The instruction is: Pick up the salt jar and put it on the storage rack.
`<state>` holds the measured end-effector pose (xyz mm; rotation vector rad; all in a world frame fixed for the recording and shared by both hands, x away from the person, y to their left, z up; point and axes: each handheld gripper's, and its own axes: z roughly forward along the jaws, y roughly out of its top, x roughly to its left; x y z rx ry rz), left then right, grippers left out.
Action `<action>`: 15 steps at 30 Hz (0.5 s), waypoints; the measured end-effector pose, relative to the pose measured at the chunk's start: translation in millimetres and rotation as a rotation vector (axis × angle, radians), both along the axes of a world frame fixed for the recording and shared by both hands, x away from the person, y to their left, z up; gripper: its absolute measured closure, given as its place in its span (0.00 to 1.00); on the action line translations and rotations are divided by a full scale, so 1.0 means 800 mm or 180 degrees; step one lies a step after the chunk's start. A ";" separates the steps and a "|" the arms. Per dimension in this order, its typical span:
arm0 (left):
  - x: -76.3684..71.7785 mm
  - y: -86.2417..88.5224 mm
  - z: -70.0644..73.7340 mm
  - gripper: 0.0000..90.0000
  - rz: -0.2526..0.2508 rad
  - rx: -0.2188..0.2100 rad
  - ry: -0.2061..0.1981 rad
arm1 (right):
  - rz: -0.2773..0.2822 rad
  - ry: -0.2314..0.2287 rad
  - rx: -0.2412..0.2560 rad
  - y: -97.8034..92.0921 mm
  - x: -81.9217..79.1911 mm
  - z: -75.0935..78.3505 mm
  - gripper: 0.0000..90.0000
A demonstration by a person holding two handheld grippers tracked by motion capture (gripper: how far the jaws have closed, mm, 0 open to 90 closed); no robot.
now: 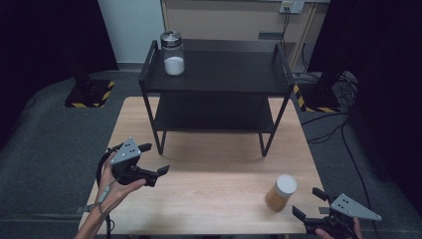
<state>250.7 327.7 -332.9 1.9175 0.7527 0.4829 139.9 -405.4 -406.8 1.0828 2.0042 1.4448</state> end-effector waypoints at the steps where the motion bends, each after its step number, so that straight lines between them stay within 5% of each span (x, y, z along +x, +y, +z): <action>1: -0.002 0.001 -0.003 0.04 0.0014 0.0012 0.0012 | 0.0003 0.0001 0.0000 0.000 0.000 0.000 0.02; 15: -0.010 0.010 -0.042 0.04 0.0177 0.0035 0.0165 | -0.0001 -0.0002 -0.0005 0.000 0.000 0.000 0.02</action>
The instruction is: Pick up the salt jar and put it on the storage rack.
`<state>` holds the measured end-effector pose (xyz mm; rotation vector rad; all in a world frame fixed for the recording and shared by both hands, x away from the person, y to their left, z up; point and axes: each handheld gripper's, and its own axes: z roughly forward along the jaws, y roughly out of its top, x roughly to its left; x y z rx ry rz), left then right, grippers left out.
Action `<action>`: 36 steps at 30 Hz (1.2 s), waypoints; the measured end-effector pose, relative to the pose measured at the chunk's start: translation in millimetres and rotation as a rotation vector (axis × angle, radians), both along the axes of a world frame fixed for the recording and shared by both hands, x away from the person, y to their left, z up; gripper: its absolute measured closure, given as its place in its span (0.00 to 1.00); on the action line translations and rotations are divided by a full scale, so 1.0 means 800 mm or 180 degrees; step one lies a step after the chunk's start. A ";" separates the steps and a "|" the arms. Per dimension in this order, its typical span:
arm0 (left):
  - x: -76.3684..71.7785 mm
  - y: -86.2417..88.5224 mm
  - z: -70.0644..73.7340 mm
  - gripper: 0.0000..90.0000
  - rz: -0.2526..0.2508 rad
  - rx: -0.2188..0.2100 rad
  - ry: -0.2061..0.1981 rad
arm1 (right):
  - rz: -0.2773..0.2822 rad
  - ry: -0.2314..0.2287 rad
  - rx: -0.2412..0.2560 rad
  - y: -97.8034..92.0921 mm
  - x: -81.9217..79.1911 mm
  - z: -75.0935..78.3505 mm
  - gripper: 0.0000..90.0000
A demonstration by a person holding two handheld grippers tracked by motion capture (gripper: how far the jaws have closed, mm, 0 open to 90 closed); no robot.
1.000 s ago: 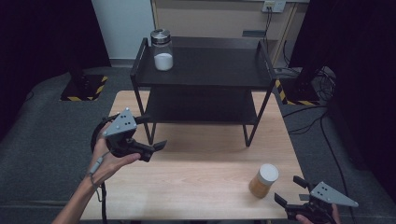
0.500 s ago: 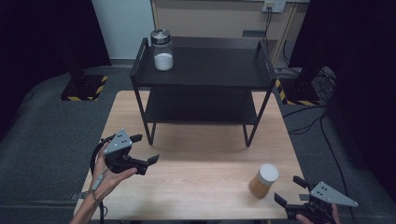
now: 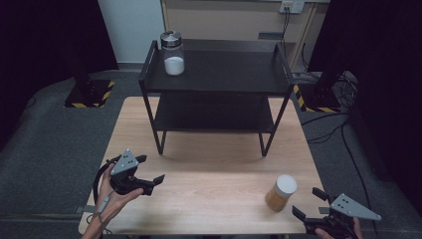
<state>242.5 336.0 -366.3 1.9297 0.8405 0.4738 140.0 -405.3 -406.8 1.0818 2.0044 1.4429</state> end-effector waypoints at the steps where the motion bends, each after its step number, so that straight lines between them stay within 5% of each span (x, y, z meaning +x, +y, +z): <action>1: 0.000 0.001 -0.003 0.04 0.0001 -0.0024 0.0006 | -0.0002 0.0000 -0.0001 0.000 0.000 0.000 0.02; 7: -0.001 0.001 -0.009 0.04 0.0010 0.0035 0.0010 | -0.0006 -0.0003 -0.0002 0.000 0.000 0.000 0.02; 19: -0.008 0.021 -0.024 0.04 0.0105 -0.0161 -0.0083 | -0.0008 -0.0005 -0.0012 0.000 0.000 0.000 0.02; 24: -0.015 0.040 -0.036 0.04 0.0162 -0.0456 -0.0195 | -0.0001 -0.0008 -0.0012 0.000 0.000 0.000 0.02; 29: -0.024 0.054 -0.042 0.04 0.0188 -0.0498 -0.0365 | 0.0010 -0.0008 -0.0010 0.000 0.000 0.000 0.02; 36: -0.025 0.061 -0.044 0.04 0.0170 -0.0505 -0.0396 | 0.0017 -0.0009 -0.0008 0.000 0.001 0.000 0.02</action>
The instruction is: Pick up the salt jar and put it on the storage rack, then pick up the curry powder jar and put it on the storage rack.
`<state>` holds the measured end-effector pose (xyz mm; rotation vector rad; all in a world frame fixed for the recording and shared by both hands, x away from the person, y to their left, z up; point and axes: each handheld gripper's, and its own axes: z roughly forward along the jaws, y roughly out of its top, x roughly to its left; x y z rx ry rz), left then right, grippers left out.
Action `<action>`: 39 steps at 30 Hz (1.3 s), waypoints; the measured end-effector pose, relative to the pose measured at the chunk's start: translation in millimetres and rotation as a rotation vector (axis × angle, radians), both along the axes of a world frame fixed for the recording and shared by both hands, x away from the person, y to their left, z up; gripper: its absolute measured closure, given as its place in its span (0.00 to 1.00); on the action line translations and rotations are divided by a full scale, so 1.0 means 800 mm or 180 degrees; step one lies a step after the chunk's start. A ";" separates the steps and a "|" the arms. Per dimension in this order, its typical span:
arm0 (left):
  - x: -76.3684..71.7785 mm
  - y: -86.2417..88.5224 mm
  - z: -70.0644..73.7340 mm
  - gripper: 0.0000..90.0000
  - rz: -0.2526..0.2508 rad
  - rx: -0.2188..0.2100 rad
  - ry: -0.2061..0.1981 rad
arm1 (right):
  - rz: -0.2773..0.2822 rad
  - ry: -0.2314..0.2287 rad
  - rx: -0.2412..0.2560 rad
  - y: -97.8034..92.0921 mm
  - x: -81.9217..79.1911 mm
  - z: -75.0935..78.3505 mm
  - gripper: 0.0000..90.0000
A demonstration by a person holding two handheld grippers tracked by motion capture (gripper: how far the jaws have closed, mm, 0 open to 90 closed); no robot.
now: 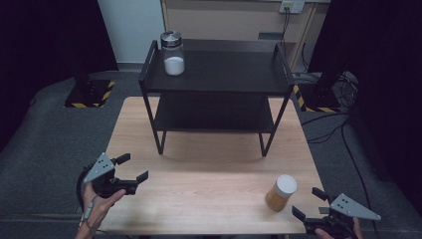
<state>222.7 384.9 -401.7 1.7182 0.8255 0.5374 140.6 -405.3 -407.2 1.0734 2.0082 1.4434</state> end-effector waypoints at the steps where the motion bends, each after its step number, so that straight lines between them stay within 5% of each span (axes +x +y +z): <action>1: 0.001 0.000 0.000 0.04 -0.0016 0.0004 0.0004 | 0.0000 0.0002 0.0000 0.000 0.000 0.000 0.02; 10: 0.002 -0.008 0.002 0.03 -0.0103 0.0099 -0.0040 | -0.0015 0.0000 -0.0003 0.000 0.000 0.000 0.02; 39: 0.003 -0.004 -0.001 0.01 -0.0146 -0.0011 -0.0014 | 0.0028 -0.0106 0.0015 -0.004 -0.004 0.000 0.02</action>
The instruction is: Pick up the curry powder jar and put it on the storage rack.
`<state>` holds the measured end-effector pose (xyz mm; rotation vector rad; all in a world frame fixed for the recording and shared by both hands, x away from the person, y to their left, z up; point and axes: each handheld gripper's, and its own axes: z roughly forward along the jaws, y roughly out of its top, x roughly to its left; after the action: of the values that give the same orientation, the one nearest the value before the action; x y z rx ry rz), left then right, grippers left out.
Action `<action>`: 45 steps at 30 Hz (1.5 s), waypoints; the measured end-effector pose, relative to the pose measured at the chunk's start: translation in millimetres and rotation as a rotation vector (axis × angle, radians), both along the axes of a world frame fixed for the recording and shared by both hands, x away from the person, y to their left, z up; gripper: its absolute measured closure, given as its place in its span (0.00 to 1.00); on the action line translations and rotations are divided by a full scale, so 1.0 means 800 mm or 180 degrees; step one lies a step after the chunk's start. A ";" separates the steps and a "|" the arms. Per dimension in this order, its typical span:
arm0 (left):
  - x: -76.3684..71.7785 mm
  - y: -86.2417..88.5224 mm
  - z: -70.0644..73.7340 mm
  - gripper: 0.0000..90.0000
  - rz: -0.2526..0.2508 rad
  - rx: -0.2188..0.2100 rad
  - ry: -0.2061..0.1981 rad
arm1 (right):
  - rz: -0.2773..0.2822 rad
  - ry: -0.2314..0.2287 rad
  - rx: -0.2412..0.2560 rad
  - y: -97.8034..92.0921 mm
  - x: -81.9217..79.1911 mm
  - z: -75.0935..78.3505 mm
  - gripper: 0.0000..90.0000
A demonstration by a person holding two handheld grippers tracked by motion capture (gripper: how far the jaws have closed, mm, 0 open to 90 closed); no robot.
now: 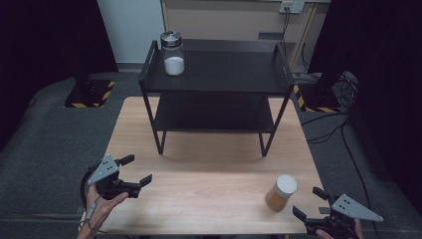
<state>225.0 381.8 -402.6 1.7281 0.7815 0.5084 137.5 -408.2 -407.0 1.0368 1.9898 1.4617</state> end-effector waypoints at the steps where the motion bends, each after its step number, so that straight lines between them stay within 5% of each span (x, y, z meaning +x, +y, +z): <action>1: -0.001 0.000 0.000 0.00 0.0014 0.0000 -0.0004 | -0.0013 -0.0013 0.0011 0.000 -0.002 0.001 0.02; 20: -0.003 0.008 -0.003 0.00 0.0083 -0.0120 0.0015 | 0.0224 -0.0023 0.0071 -0.018 0.005 0.044 0.01; 45: -0.001 0.008 -0.003 0.00 0.0066 -0.0114 0.0037 | 0.0401 0.0031 -0.0132 -0.035 0.026 0.115 0.01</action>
<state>223.9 388.6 -405.2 1.6929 0.8129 0.4960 157.9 -436.2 -315.0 0.9178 2.1171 1.4748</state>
